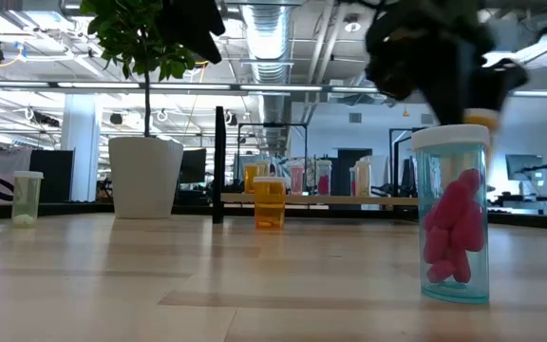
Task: Pick and place medicine bottles onto shelf by color
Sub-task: Put the bottom orange pill bottle on the shelf
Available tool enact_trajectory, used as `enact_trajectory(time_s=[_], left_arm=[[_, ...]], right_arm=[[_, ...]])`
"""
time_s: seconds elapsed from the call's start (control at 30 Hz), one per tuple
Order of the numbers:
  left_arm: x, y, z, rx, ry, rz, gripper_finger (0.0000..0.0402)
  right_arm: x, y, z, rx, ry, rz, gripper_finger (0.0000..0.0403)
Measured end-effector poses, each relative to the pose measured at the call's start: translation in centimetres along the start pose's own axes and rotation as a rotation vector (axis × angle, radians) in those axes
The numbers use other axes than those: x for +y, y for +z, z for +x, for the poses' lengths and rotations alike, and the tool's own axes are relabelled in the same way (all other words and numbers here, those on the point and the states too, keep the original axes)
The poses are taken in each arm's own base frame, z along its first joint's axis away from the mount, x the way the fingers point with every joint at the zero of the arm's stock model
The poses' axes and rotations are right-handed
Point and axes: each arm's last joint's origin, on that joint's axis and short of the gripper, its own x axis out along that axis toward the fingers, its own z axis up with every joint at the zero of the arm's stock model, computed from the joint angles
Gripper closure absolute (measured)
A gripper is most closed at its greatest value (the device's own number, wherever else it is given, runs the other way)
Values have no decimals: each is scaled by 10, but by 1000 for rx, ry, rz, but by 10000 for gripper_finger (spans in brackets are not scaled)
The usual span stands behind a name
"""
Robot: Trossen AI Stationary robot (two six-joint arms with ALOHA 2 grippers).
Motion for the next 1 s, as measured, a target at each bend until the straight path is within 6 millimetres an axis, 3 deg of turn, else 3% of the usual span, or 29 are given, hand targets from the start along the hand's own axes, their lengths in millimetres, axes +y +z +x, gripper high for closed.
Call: enact_trajectory(time_s=[0.23,0.43,1.0], left_arm=[[0,-1,0,10,5,47,135],[11,3,3,10,27,62,135],[104,34,14,-68,98,-101,135]], right_arm=[[-20,53,-40,-98,-30,-9,173],[-46,89,-61,-121,-62,-15,173],[-126,152,-81,-145,-207,-65,173]])
